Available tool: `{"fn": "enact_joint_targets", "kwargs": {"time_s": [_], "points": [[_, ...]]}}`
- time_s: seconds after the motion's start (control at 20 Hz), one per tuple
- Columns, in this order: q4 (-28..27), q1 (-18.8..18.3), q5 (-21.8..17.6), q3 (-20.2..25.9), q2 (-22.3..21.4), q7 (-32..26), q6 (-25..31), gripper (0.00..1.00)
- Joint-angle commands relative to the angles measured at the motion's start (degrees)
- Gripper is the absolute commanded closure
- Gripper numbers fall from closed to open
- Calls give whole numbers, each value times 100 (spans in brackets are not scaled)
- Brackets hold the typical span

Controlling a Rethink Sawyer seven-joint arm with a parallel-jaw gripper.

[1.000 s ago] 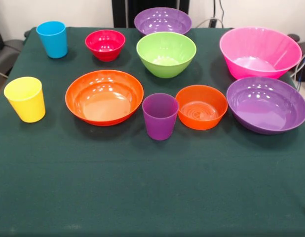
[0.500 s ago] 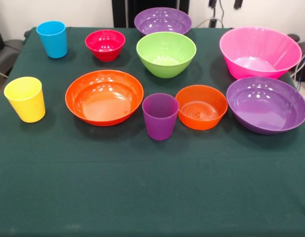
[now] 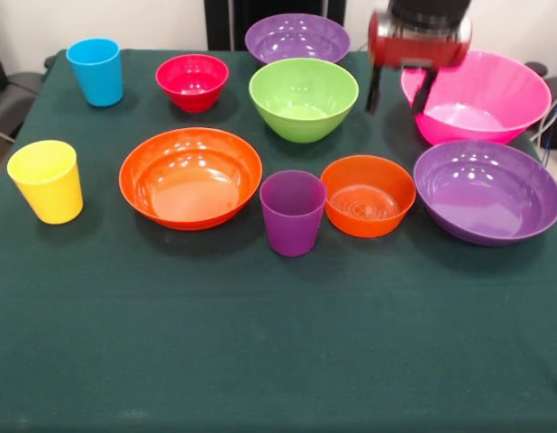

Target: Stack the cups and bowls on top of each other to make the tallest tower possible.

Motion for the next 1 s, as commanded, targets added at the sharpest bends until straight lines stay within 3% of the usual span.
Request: {"fn": "enact_joint_targets", "kwargs": {"time_s": [0.05, 0.4, 1.0], "points": [[-1756, -172, -45, 202, 1327, 470, 591, 0], [-2345, -313, -24, 273, 1770, 315, 702, 0], [-2353, -181, -18, 195, 2100, 647, 256, 0]]}}
